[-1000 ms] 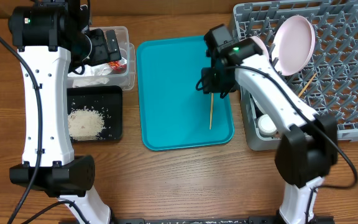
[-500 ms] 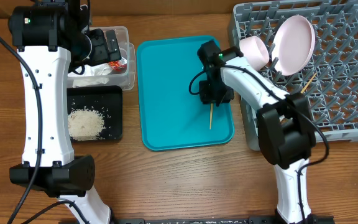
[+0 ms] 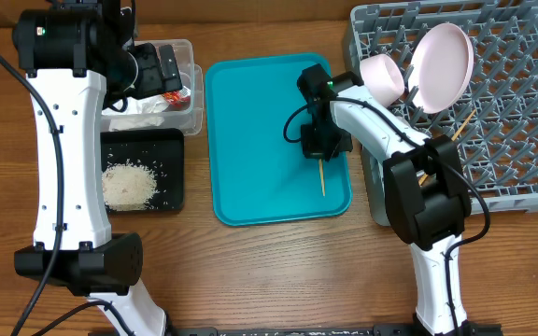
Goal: Sort waste into correct bins and load items into the dishwasher
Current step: 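Return the right gripper to the second chopstick and grasp it, then carry the second chopstick right and release it into the dish rack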
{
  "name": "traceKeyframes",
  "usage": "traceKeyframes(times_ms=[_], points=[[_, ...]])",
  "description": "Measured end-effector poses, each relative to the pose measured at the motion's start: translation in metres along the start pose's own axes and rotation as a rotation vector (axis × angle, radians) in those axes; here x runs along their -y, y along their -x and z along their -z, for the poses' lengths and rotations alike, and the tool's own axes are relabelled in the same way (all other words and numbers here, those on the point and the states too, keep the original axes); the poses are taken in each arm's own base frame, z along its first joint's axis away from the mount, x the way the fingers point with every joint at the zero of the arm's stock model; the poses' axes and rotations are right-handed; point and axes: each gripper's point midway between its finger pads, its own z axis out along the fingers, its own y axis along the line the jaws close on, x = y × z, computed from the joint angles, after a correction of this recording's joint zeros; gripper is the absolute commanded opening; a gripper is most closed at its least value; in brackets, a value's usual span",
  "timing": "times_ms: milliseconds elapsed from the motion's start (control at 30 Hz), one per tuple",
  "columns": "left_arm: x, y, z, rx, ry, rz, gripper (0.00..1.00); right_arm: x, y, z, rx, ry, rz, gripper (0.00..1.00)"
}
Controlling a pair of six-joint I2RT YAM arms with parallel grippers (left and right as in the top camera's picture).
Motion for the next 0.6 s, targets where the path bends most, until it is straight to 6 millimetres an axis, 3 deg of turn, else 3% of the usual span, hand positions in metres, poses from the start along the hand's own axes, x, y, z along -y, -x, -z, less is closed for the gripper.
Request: traceKeyframes(times_ms=[133,233,333,433,500,600], points=[[0.000,0.000,0.000,0.000,0.000,0.000,1.00,0.002,-0.008,0.011,-0.039,-0.012,-0.002,0.04],[0.000,0.000,0.000,0.000,0.000,0.000,1.00,-0.002,-0.001,0.037,-0.006,0.001,-0.001,0.04],[0.000,0.000,0.000,0.000,0.000,0.000,1.00,-0.005,0.007,0.092,0.092,0.037,0.000,0.04],[0.000,0.000,0.000,0.000,0.000,0.000,1.00,-0.001,0.011,0.171,0.266,0.092,-0.011,0.04],[0.000,0.000,0.000,0.000,0.000,0.000,1.00,0.016,0.003,0.233,0.406,0.127,-0.039,0.04],[0.000,0.000,0.000,0.000,0.000,0.000,1.00,0.055,-0.020,0.290,0.522,0.119,-0.130,0.04]])
